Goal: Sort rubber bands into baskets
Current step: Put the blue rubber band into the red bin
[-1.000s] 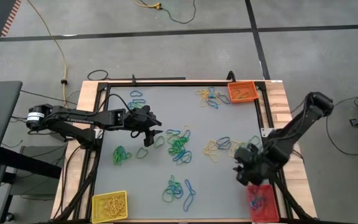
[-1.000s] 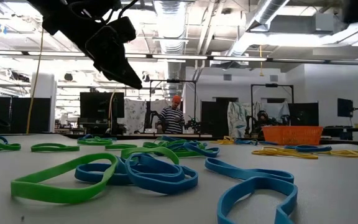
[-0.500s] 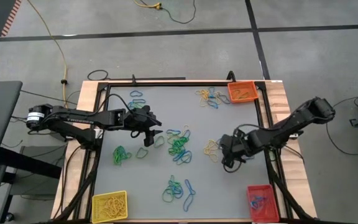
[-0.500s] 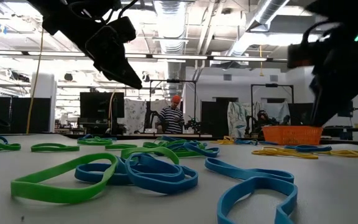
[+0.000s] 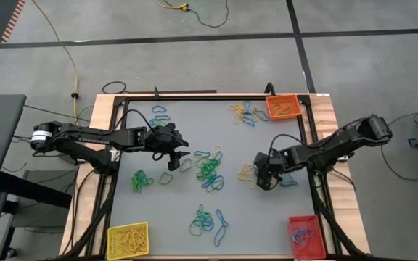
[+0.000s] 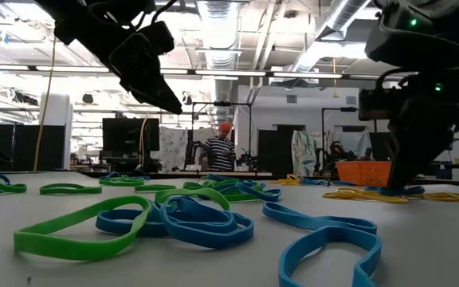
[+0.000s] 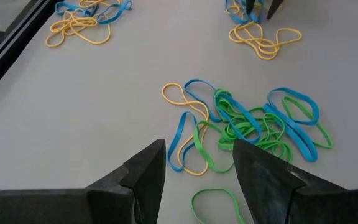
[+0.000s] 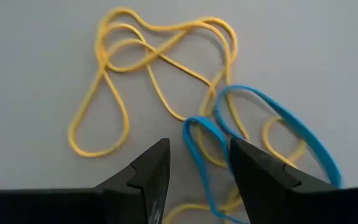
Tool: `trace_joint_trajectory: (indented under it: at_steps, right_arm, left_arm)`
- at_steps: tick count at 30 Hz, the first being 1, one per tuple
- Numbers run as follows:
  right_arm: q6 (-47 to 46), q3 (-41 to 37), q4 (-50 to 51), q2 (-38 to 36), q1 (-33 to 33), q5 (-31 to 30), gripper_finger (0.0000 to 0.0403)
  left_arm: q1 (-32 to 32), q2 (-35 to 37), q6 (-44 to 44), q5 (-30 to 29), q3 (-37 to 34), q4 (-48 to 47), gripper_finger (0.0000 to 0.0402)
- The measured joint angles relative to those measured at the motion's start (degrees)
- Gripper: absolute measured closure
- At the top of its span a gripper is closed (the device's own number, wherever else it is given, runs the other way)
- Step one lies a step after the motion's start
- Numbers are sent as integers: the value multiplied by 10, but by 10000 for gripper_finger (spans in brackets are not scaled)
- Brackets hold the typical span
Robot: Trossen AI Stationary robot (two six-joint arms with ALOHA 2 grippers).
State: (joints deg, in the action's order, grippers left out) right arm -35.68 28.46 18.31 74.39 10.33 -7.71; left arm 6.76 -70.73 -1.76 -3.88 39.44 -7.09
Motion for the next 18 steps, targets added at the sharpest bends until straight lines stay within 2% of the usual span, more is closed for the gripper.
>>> trace_joint_trajectory:
  at_steps: [3, 6, 15, 18]
  right_arm:
    - [2, -16, -23, -1, 0, 2, 217]
    - [2, -21, -27, -1, 0, 4, 245]
    - [35, -21, -27, -1, 2, 12, 381]
    - [44, -17, -21, -2, 4, 13, 386]
  left_arm:
    - [0, 0, 0, 0, 0, 0, 223]
    - [0, 0, 0, 0, 0, 0, 223]
    - [0, 0, 0, 0, 0, 0, 223]
    - [0, 0, 0, 0, 0, 0, 223]
